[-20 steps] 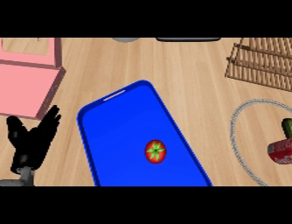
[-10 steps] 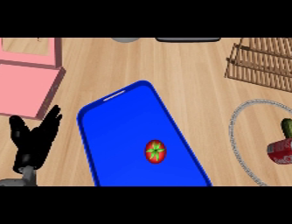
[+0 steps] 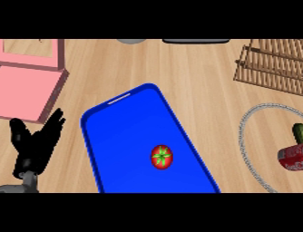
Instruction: Pick the squash from the placemat and place it in the tiered shelf
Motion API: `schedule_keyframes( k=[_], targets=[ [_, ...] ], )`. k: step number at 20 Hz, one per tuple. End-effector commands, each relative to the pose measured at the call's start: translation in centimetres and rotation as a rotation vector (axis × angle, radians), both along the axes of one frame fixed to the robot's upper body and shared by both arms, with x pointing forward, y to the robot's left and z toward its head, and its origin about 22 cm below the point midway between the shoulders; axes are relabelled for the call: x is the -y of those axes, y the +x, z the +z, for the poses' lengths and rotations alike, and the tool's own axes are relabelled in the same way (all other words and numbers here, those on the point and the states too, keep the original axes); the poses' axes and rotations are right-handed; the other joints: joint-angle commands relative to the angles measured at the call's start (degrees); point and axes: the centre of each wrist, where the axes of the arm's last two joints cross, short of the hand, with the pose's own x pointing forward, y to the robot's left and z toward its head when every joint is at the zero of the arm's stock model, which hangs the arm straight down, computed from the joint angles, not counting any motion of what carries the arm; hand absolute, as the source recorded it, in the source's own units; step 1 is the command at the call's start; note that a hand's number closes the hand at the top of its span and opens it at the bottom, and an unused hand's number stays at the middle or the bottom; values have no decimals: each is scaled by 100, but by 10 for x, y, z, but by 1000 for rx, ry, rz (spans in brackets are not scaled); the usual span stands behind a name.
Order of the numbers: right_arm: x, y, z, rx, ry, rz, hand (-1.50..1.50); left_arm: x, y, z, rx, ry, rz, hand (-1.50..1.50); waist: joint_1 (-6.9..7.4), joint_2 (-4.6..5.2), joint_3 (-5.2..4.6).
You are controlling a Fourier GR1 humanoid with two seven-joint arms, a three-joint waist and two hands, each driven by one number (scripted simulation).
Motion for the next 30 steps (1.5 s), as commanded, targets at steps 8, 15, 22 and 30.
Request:
schedule_keyframes(
  k=[8, 15, 22, 30],
  targets=[
    [-46, 11, -11, -178, -120, 15, -150, 7, -11, -15, -54, -4, -8, 0, 8, 34, -19],
    [-69, -6, -35, -185, -171, -48, -150, 2, 8, -12, -35, -8, 3, 0, -47, 30, -20],
    [-65, -16, -49, -184, -168, -71, -150, -4, 5, -4, -32, -17, 6, 0, -22, 30, -18],
    [-62, 20, -85, -216, -244, -110, -150, 7, 7, -13, -34, -12, -8, 0, 26, 45, -15]
  ],
)
